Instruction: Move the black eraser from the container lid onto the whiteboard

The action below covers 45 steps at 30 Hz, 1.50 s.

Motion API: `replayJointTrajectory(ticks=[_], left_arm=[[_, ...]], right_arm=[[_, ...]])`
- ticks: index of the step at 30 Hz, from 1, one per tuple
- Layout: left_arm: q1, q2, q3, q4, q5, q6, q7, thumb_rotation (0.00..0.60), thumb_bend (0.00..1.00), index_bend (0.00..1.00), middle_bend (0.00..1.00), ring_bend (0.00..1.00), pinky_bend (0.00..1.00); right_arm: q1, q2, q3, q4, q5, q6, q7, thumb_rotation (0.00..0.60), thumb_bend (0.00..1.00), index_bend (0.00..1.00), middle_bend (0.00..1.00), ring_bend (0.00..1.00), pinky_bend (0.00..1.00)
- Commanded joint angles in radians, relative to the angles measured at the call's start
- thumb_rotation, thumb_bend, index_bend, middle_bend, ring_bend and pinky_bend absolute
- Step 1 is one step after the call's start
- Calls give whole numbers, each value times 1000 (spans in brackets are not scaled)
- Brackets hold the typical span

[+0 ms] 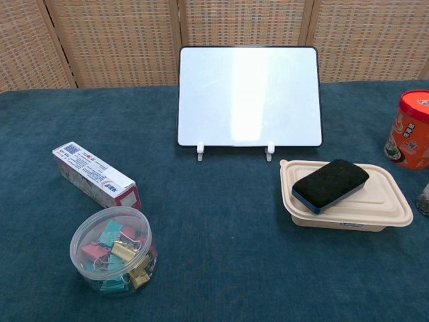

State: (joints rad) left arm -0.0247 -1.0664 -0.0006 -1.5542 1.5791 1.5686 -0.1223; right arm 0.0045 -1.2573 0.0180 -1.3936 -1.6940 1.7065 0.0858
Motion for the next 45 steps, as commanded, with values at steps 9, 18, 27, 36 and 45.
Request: replayJointTrajectory(ticks=[9,18,27,36,45], left_arm=[[-1,3,-1,-1,-1,-1,-8,600,0,0,0,0,0],[1,3,-10,-18,-6,9,7,600,0,0,0,0,0],[-7,7,-19,-28,-39,-20,12,600,0,0,0,0,0],[-18,15,-21,-41,-55,-51,12,600,0,0,0,0,0],[-24,16,-22,-41,-73,-72,11,600,0,0,0,0,0]], right_arm=[[16,8,-9,-3,-12,-31,-3,600,195,0,0,0,0],[286,154,-29,-37,-234,-259,104,600,208,7,0,0,0],[481,171,-37,-112,-279,-490,144,600,232,60,1,0,0],[619,128,25,-202,-216,-677,-9,600,259,127,56,0,58],[700,100,77,-217,-76,-849,-157,600,302,181,137,55,151]])
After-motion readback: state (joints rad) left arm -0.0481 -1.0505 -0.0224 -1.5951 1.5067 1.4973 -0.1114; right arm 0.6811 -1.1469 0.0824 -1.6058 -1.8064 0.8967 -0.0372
